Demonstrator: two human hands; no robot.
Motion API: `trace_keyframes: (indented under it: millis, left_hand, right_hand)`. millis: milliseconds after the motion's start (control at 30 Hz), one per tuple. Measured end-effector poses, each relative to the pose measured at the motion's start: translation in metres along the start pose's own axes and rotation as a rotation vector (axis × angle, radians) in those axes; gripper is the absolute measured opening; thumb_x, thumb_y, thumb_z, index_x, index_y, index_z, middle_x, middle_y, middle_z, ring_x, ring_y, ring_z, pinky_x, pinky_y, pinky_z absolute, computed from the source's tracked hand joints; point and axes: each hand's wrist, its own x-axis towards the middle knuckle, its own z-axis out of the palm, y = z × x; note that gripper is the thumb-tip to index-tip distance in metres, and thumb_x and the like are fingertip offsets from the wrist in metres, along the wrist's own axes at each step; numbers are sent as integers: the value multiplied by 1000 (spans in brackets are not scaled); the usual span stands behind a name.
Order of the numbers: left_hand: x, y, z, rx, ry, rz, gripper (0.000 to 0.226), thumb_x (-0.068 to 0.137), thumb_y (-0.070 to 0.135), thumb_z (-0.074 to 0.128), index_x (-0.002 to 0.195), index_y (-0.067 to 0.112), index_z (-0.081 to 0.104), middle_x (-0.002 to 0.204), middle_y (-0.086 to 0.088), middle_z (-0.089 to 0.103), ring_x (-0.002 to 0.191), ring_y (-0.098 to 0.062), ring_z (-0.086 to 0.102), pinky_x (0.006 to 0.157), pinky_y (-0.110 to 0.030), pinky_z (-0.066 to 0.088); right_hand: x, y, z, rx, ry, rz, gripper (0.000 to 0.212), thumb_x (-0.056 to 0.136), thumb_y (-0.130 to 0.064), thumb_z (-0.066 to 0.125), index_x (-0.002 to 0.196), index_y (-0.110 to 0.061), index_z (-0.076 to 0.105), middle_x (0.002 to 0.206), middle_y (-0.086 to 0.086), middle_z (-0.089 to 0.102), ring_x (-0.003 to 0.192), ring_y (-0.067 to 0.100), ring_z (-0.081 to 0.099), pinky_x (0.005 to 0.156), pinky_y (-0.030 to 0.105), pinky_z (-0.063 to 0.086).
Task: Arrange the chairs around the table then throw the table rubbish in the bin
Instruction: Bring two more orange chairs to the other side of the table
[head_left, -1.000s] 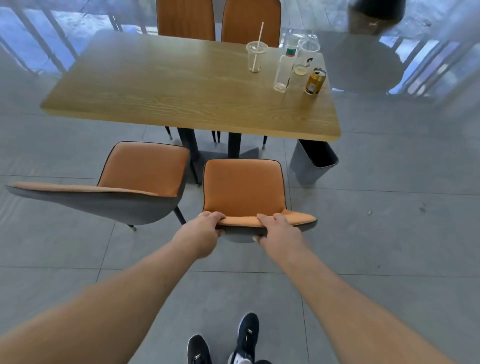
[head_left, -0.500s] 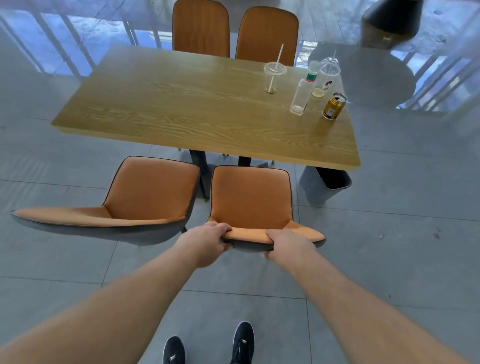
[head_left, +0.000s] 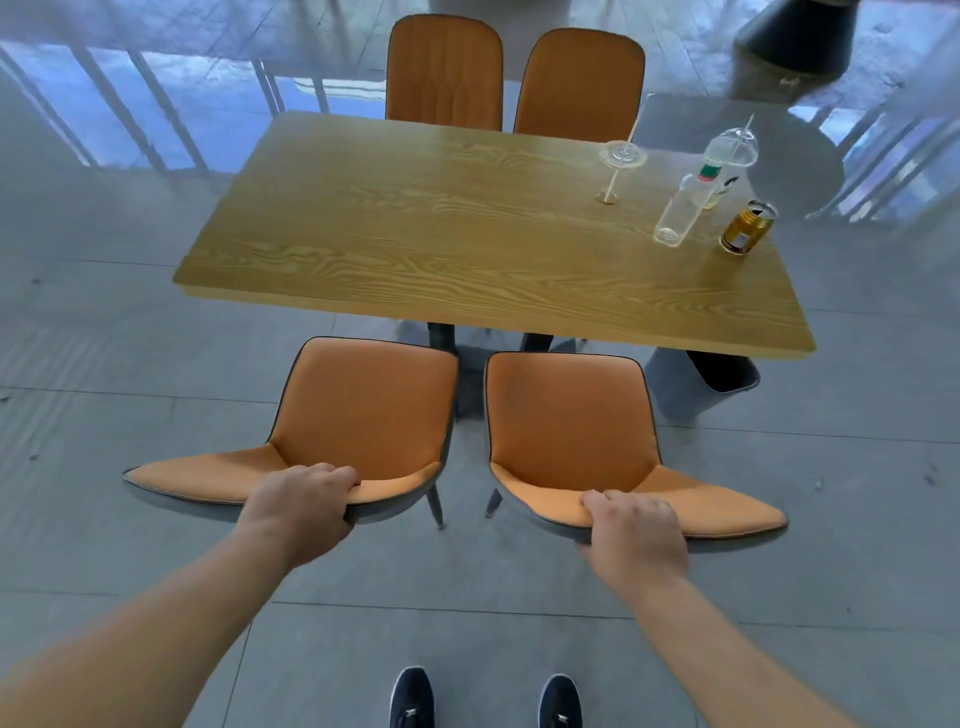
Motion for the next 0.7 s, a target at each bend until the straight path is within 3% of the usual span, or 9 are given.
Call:
trace_keyframes:
  millis: [167,300,433,533,700]
  left_hand:
    - [-3,3,5,78,126,90,14,87,46,60,85,33,65,73,15,63,59,-10,57,50,-25,40]
    - [-2,1,2,46,156,138,12,88,43,63,82,33,65,71,15,61,56,-9,54,49,-24,38]
    - [4,-2,-1,36,217,319,10,84,29,70,77,27,63,68,10,60,54,-13,55,48,-27,45]
    - [14,6,-8,92,267,439,12,86,27,68,75,24,63,65,7,59,49,-15,53,45,-26,44]
    - [21,3,-9,72,276,509,15,81,27,70,72,22,60,63,5,55,46,-17,50,42,-26,40]
  right_hand:
    - [6,6,5,18,0,-42,31,83,-52,66,109,-36,62,99,-11,70,88,17,66,72,35,52]
    - [4,6,1,48,42,-93,20,83,-46,69,99,-35,64,89,-11,69,80,16,65,65,33,50]
    - [7,-14,-4,85,101,-281,12,83,-34,75,91,-29,68,82,-9,68,72,16,64,59,29,52]
    - [8,-47,-10,161,142,-396,21,73,-27,87,78,-26,67,68,-8,65,57,12,60,50,22,39]
    - [11,-39,-5,189,171,-423,24,70,-25,87,75,-23,63,67,-6,62,56,16,59,47,26,44]
